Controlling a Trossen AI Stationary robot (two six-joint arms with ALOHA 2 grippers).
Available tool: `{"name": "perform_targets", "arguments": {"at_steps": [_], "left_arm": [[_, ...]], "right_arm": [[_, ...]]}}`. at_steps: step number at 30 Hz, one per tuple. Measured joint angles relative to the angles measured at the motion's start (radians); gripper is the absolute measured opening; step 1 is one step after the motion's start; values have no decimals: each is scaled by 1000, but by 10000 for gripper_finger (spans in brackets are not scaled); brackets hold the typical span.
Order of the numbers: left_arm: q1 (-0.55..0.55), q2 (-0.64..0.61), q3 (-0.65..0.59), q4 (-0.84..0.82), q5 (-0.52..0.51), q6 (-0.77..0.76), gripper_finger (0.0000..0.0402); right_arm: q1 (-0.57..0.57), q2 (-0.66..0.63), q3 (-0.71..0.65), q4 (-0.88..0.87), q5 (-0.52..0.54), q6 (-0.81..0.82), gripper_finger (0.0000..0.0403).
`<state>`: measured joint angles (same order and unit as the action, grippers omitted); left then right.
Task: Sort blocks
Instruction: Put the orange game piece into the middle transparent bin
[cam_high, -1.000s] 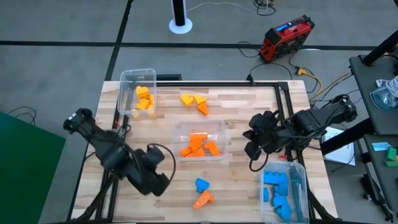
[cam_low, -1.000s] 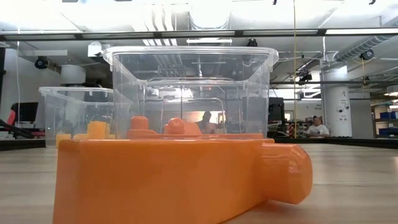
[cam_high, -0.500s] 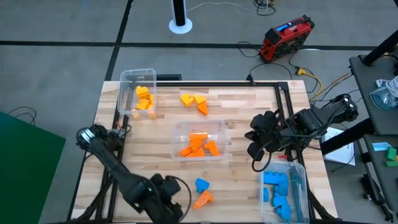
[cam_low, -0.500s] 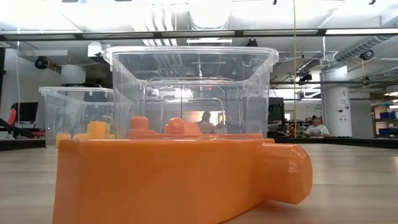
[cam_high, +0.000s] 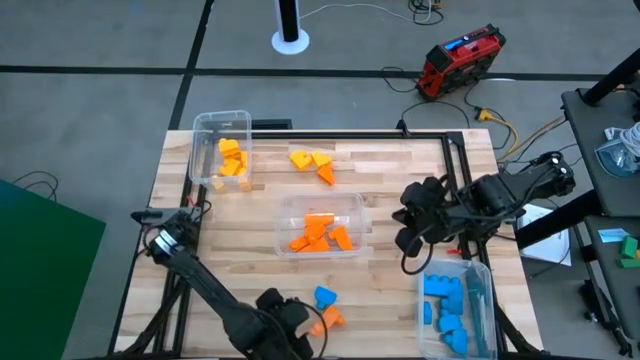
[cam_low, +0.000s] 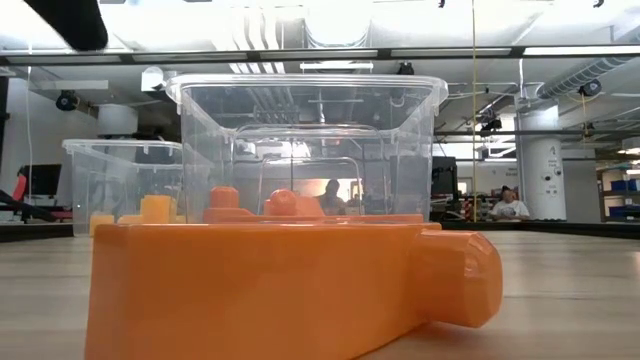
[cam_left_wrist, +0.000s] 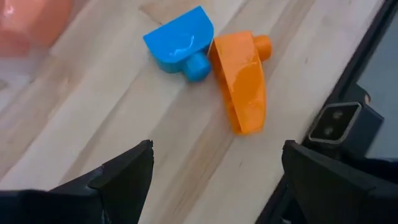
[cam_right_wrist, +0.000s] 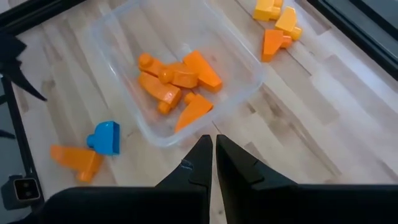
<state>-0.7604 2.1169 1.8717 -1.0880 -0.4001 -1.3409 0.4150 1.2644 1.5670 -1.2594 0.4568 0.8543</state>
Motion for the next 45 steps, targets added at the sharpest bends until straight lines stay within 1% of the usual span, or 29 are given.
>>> {"name": "perform_targets", "arguments": {"at_steps": [3,10,15,22,37,45], "left_arm": [[5,34,0,24,-23,-2,327],[19,81,0,51,-60,88,327],[19,103,0,139,-139,93,327],[15,139,0,234,-125,98,327],[11,203,0,268,-119,87,327],[17,244,0,294,-133,86,327]], "right_arm": [[-10,0,0,7,0,0,13],[-26,0,0,15,18,-7,13],[-32,0,0,15,18,-9,13],[-32,0,0,15,18,-18,13],[-32,1,0,14,17,-21,13],[-32,1,0,14,17,-36,13]]}}
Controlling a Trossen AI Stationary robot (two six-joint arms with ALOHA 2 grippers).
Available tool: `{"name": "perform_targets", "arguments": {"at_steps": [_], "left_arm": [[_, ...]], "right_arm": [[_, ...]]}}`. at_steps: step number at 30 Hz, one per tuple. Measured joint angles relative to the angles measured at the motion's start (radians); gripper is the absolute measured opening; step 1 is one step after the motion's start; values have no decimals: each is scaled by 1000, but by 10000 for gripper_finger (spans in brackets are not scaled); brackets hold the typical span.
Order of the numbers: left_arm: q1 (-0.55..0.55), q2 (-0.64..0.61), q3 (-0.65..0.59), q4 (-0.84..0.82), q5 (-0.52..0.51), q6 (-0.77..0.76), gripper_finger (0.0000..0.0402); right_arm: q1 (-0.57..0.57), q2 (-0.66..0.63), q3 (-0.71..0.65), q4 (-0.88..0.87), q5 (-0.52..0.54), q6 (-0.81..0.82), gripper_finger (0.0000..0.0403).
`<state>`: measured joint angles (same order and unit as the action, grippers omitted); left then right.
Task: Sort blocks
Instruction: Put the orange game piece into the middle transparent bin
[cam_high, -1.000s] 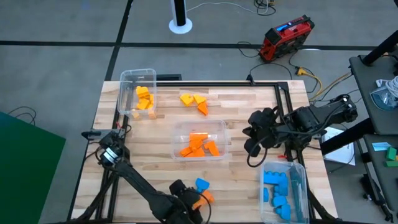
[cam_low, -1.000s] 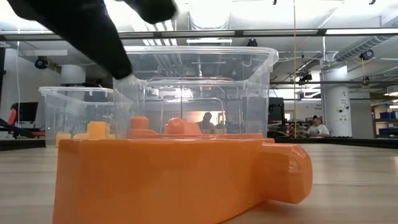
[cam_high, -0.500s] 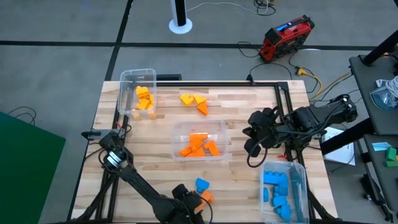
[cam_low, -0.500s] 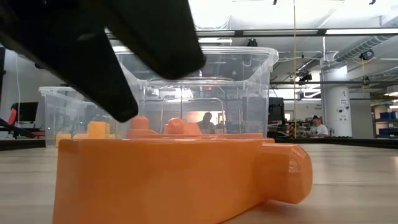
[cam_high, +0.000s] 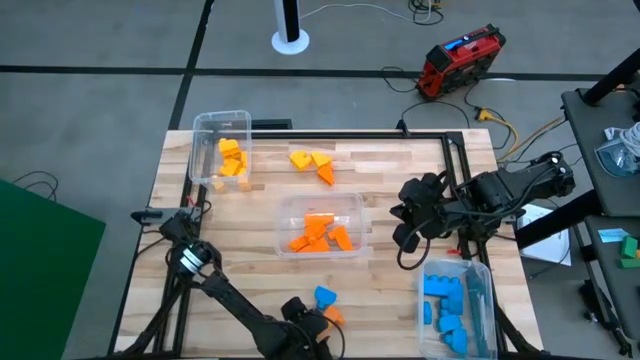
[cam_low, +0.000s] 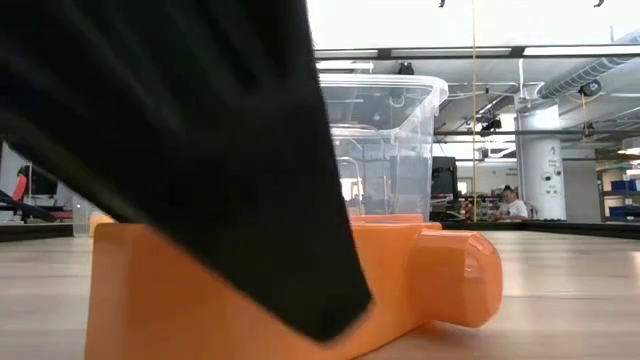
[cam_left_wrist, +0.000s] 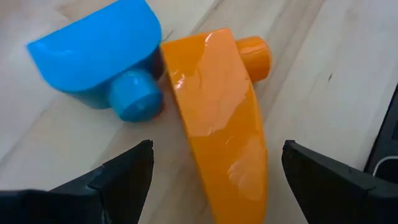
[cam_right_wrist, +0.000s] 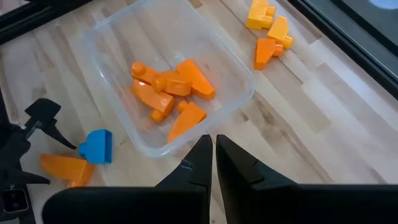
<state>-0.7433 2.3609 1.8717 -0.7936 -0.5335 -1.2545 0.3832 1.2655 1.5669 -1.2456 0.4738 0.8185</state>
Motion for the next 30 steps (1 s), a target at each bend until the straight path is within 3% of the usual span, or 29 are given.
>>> {"name": "perform_targets", "arguments": {"at_steps": [8,24,30], "left_arm": [[1,11,0,25,-21,0,303],[2,12,-2,25,-37,-3,130],[2,12,-2,27,-52,8,122]], "right_arm": [[0,0,0,1,0,0,13],[0,0,0,1,0,-8,13],[0,0,0,1,1,-11,13]]}}
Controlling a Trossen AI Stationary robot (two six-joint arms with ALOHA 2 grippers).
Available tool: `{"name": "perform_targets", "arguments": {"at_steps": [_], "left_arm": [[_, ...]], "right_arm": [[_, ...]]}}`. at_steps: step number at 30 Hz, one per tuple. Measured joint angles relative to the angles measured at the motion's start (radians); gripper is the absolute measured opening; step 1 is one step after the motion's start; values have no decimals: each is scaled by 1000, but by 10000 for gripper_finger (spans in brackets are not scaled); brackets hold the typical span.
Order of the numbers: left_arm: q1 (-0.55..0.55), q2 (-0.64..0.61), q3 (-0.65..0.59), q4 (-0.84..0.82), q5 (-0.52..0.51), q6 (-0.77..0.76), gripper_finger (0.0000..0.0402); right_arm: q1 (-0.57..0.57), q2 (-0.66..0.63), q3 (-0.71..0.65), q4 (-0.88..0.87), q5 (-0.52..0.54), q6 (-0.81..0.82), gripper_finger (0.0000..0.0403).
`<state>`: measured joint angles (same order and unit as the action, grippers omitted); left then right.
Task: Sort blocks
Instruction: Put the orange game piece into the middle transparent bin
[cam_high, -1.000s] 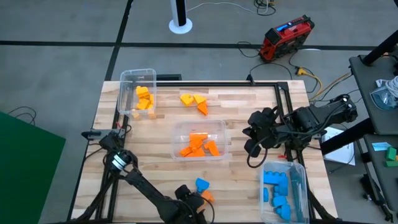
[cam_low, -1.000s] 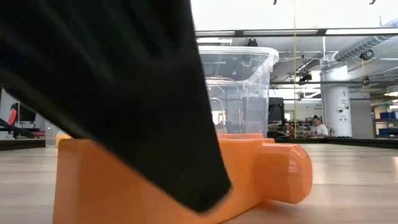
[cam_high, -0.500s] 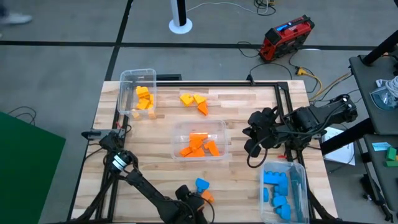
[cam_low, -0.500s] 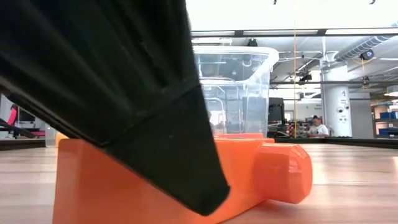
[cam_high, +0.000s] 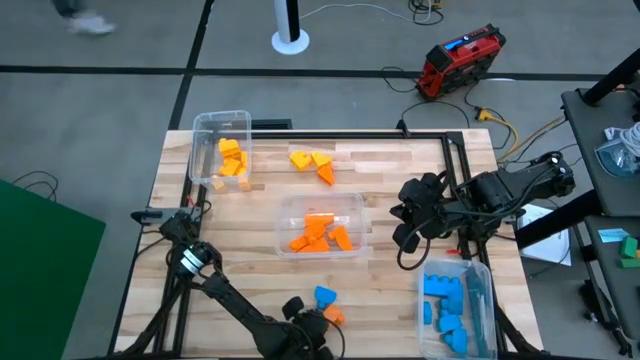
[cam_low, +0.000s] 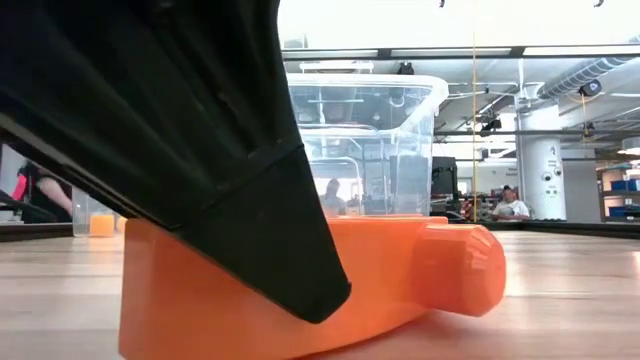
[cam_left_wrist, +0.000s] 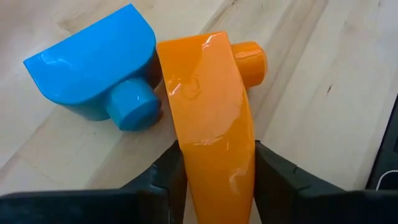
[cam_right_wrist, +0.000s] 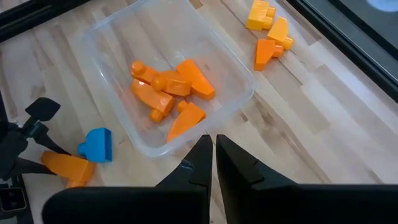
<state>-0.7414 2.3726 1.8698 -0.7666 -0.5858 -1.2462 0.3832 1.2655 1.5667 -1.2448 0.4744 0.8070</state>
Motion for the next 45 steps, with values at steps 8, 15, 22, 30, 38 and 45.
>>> {"name": "perform_targets", "arguments": {"at_steps": [8,15,22,30,38,45], "left_arm": [[-16,-6,56,-29,-1,71,127],[-29,-7,221,-279,0,96,127],[-24,-17,490,-636,0,142,127],[27,-211,365,-677,-58,118,127],[155,-293,334,-795,-10,115,127],[243,-373,316,-804,-8,172,127]], "right_arm": [[0,0,-8,0,0,0,13],[-1,0,-21,-1,0,0,13],[-1,0,-21,0,-2,-6,13],[-4,0,-21,1,-2,-20,13],[-5,0,-21,1,-3,-20,13],[-5,0,-21,5,-2,-21,13]]}}
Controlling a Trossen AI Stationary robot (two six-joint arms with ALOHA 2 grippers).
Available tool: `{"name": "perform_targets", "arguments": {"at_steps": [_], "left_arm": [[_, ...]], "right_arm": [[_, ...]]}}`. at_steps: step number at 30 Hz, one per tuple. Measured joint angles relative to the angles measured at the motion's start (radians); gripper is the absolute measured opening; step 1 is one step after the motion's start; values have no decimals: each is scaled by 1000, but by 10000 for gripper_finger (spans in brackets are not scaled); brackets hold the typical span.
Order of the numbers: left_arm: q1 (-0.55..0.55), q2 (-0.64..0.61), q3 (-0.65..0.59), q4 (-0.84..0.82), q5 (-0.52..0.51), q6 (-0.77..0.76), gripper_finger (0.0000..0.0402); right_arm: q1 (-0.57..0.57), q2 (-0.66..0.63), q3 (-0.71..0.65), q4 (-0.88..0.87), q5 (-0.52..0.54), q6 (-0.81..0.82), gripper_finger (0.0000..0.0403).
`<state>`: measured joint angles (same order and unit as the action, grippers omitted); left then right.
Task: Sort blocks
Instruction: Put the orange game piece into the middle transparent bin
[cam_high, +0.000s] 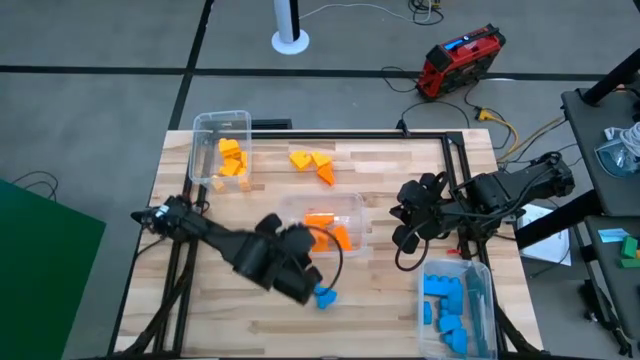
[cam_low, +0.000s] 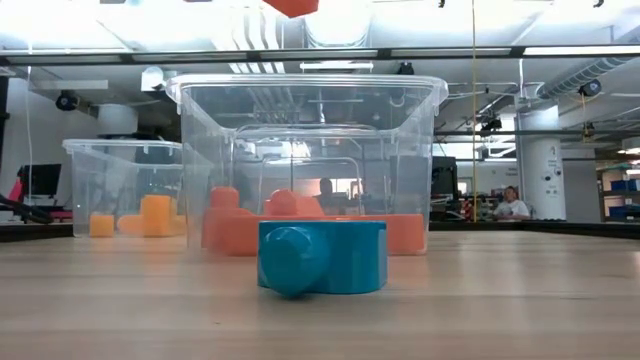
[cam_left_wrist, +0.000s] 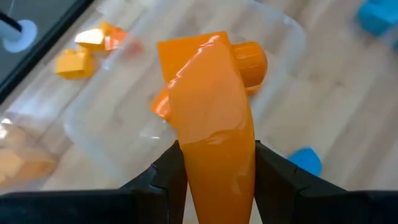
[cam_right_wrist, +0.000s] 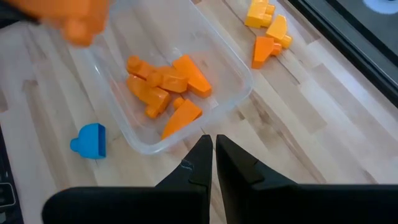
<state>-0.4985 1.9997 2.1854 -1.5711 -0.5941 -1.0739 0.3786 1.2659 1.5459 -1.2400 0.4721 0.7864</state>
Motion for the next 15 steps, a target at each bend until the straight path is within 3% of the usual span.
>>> {"name": "perform_targets", "arguments": {"at_steps": [8,15], "left_arm": [[93,-102,-194,8,0,2,127],[129,-188,-405,128,4,-28,127]], "right_arm": [[-15,0,0,8,1,-1,13],[-71,0,0,60,1,-2,13]]}}
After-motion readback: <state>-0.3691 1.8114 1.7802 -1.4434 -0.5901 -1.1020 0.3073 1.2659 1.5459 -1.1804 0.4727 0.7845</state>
